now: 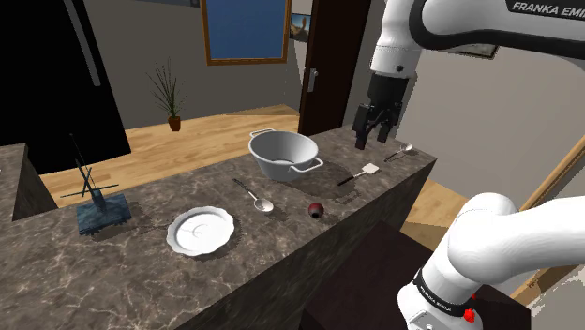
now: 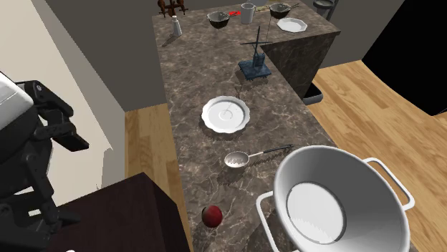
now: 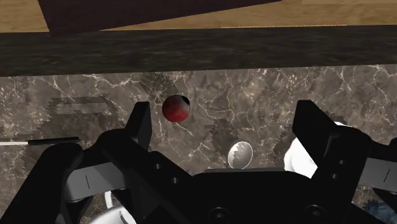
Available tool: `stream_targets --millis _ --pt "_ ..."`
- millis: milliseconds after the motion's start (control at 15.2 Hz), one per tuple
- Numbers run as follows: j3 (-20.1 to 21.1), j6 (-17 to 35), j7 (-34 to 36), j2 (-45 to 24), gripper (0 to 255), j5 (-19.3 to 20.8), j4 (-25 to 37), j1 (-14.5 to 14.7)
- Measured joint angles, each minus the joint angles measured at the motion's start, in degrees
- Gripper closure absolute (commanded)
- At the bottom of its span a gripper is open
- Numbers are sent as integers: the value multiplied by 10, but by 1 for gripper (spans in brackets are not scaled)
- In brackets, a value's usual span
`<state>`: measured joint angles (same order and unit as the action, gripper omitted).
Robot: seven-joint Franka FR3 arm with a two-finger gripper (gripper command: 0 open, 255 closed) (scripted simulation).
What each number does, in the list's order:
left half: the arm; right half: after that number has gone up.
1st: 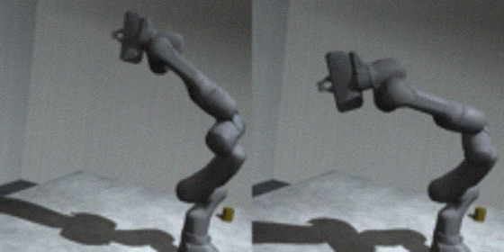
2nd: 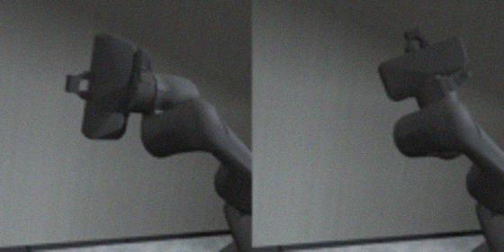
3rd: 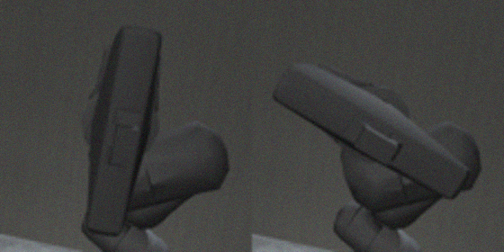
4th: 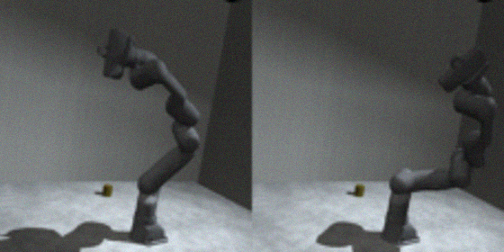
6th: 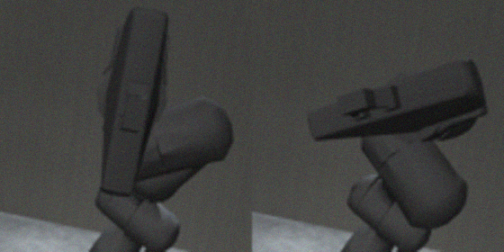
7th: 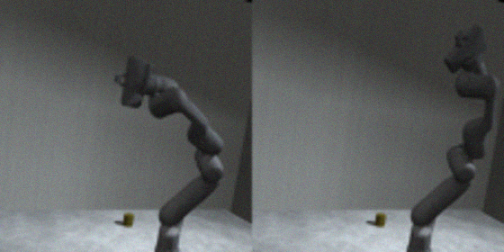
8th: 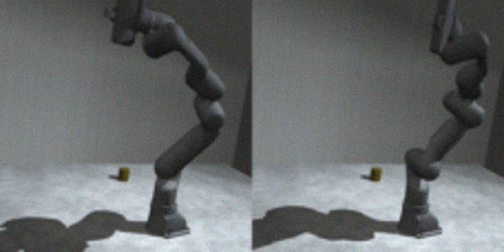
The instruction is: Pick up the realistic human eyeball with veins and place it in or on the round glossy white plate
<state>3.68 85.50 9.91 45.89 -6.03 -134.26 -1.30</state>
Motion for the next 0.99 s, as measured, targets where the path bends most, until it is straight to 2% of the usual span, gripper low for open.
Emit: stream_targets --millis 132,330,594,990 --pt "0 11 0 1 0 1 -10 -1" --pt "8 66 8 3 0 0 -55 -5" --pt "13 169 12 4 0 2 -141 -13" --pt "28 329 26 -48 0 3 -220 -26"
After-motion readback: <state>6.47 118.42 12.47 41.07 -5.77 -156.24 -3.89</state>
